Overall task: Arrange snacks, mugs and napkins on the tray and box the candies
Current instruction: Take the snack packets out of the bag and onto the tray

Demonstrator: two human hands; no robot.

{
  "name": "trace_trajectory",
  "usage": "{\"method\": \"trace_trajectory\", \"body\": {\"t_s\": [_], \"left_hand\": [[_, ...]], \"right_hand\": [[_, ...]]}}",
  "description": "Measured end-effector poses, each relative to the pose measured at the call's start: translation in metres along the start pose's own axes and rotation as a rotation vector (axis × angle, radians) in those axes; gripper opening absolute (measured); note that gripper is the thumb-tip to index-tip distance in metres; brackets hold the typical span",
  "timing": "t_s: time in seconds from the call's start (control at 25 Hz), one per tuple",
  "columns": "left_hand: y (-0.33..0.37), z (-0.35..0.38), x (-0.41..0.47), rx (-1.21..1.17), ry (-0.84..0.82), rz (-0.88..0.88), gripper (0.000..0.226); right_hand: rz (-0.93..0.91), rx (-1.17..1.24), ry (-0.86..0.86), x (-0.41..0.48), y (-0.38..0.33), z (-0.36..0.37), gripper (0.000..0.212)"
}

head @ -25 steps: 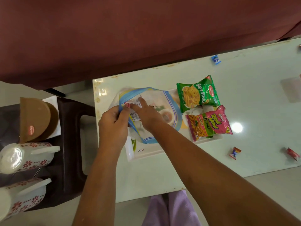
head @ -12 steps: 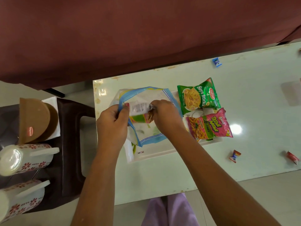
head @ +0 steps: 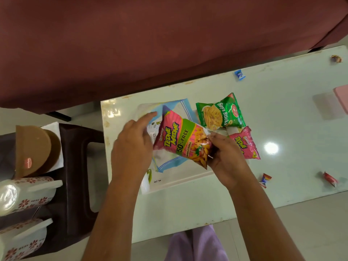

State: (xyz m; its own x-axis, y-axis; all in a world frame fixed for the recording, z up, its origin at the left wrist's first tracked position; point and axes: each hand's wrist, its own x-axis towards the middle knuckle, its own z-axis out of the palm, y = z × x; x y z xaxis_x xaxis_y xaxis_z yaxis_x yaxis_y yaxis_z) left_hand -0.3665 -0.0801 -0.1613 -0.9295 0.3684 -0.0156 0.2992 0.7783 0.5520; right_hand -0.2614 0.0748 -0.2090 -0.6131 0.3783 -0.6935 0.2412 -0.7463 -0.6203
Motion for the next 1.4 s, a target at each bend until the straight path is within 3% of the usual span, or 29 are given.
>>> {"method": "trace_trajectory", "body": {"t_s": [0.12,0.24,0.4,0.48,0.56,0.68,0.8,0.92,1.0,1.16,1.24,1.4], "left_hand": [[-0.003,-0.002,0.005,-0.044,0.132,-0.079,0.034],[-0.004,0.0,0.009,-0.106,0.067,-0.144,0.033],[0.006,0.004,0.013,-0.449,-0.086,-0.293,0.016],[0.011,0.007,0.014,-0.54,-0.154,-0.328,0.033],[0.01,0.008,0.016,-0.529,-0.154,-0.322,0.048],[0.001,0.005,0.02,-0.515,-0.087,-0.368,0.048],[-0.005,0.004,0.023,-0.48,-0.115,-0.317,0.05],[-0.004,0.004,0.022,-0.453,-0.161,-0.217,0.052],[-0.005,0.004,0.023,-0.417,-0.155,-0.173,0.048],[-0.01,0.002,0.025,-0.329,-0.162,-0.143,0.066],[-0.009,0.003,0.023,-0.3,-0.138,-0.121,0.061],[-0.022,-0.006,0.027,-0.293,0.039,-0.136,0.042]], "right_hand": [[0.062,0.119,0.041,0.001,0.0,-0.008,0.031],[0.049,0.306,0.104,0.003,0.002,-0.01,0.026],[0.079,0.354,0.052,0.011,0.012,0.011,0.018],[0.078,0.238,-0.044,0.009,0.019,0.027,0.019],[0.001,-0.061,-0.096,0.006,0.022,0.034,0.019],[-0.183,-0.473,-0.071,0.011,0.006,0.024,0.018],[-0.182,-0.466,-0.222,0.021,-0.024,0.018,0.063],[-0.221,-0.439,-0.405,0.029,-0.04,0.031,0.079],[-0.246,-0.464,-0.449,0.032,-0.049,0.04,0.071],[-0.248,-0.561,-0.46,0.032,-0.059,0.043,0.032],[-0.265,-0.529,-0.383,0.031,-0.058,0.037,0.018],[-0.374,-0.284,-0.068,0.027,-0.066,-0.009,0.017]]}}
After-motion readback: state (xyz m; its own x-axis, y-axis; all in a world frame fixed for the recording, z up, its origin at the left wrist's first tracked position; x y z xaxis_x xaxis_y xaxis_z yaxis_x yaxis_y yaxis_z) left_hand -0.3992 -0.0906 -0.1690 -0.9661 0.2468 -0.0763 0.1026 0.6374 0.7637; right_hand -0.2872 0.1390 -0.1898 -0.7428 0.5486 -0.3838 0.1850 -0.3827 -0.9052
